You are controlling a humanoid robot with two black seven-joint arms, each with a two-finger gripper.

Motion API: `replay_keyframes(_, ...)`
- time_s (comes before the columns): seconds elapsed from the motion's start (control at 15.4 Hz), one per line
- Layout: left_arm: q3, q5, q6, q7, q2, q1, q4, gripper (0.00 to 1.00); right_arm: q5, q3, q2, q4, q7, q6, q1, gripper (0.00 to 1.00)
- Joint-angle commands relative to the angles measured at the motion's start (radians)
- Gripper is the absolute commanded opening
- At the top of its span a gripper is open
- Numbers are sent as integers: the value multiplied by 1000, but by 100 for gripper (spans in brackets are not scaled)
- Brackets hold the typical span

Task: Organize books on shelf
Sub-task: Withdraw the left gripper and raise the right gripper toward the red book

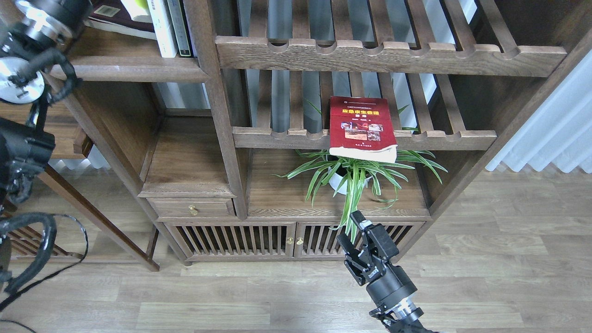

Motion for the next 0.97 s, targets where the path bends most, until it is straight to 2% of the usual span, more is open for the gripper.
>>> replay_keyframes(0.0,-85,-4,0,-2,22,143,-141,100,1,-2,0,2,0,0,1,98)
replay_keyframes(0.06,-105,-36,0,3,27,218,-236,100,1,-4,0,5,0,0,1,98)
replay_keyframes(0.13,-105,-71,0,6,27,272,-280,100,-1,-5,0,5,0,0,1,98)
replay_keyframes(0.26,-105,-113,0,10,28,364,-311,100,-1,-25,0,8,0,0,1,98)
replay_keyframes(0.32,-91,-122,0,18,28,456,-334,100,-1,-31,0,8,0,0,4,98)
replay_keyframes(0.52,-81,-139,0,44,21,559,-357,100,1,-33,0,5,0,0,13,98)
replay_keyframes(0.65,-9,-153,0,44,16,619,-380,100,1,-45,0,5,2,0,15,98)
replay_keyframes(0.91,1,-154,0,30,10,742,-360,100,-1,-77,0,0,2,0,18,98)
